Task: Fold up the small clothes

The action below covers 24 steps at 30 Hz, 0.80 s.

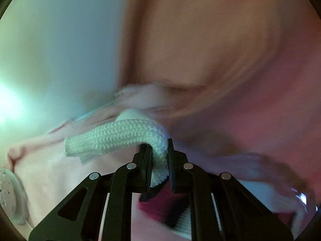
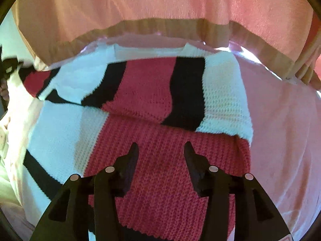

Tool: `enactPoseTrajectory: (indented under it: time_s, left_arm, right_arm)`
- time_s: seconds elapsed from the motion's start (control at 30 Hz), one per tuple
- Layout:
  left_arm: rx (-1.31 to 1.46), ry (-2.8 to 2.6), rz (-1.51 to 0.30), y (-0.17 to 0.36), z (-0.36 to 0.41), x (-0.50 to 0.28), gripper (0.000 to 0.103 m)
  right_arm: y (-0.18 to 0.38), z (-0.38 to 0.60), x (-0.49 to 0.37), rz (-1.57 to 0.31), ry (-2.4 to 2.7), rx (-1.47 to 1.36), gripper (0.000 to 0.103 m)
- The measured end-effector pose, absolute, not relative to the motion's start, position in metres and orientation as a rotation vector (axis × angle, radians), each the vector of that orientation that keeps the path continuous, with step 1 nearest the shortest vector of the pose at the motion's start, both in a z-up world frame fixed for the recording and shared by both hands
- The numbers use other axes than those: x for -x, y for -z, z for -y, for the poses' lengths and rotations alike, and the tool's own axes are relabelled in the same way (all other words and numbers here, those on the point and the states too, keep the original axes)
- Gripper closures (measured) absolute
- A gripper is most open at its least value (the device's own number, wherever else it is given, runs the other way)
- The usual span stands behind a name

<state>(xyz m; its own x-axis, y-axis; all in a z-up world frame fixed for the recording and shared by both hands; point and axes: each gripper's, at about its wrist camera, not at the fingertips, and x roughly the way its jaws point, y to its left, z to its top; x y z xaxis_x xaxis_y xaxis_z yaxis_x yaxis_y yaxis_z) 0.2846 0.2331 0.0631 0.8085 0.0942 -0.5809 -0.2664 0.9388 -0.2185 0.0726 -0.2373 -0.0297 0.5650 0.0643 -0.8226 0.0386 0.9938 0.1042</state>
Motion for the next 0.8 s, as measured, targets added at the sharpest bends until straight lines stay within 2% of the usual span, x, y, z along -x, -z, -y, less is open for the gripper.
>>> enactPoseTrajectory:
  time_s: [0.07,0.17,0.3,0.33,0.37,0.4,0.43,0.53,0.63,0.73,0.8]
  left_arm:
    - [0.268,-0.052,-0.553,-0.096,-0.167,-0.265,0.091]
    - [0.228,0.118,-0.556,-0.113,-0.082,-0.236,0.091]
    - [0.165,0.268,-0.664,-0.079,0.025,-0.210,0.085]
    - [0.156,0.299,-0.711,-0.056,0.048,-0.204,0.078]
    - [0.142,0.313,-0.752,-0.038,0.060,-0.199,0.064]
    - [0.123,0.309,-0.813,-0.010,0.075,-0.194,0.055]
    - [0.114,0.304,-0.848,0.006,0.078,-0.195,0.047]
    - [0.074,0.264,-0.927,0.043,0.065,-0.188,0.046]
    - [0.115,0.232,-0.954,0.039,0.029,-0.172,0.033]
    - [0.197,0.173,-0.891,0.025,-0.019,-0.171,0.022]
    - [0.270,0.103,-0.872,0.021,-0.053,-0.180,0.020]
  right_arm:
    - [0.022,0.241,-0.071,-0.957,-0.016,-0.121,0.056]
    - [0.009,0.251,-0.068,-0.935,-0.010,-0.148,0.052]
    - [-0.001,0.273,-0.065,-0.929,0.027,-0.152,0.048]
    - [-0.001,0.278,-0.065,-0.931,0.036,-0.155,0.048]
    - [-0.001,0.285,-0.064,-0.942,0.041,-0.163,0.047]
    - [-0.001,0.288,-0.064,-0.949,0.042,-0.167,0.047]
    - [0.000,0.295,-0.063,-0.954,0.049,-0.174,0.047]
    - [0.000,0.304,-0.061,-0.958,0.062,-0.157,0.047]
    - [0.001,0.310,-0.061,-0.950,0.047,-0.163,0.046]
    - [0.003,0.308,-0.067,-0.936,0.022,-0.185,0.046]
    - [0.003,0.302,-0.077,-0.934,-0.023,-0.249,0.046]
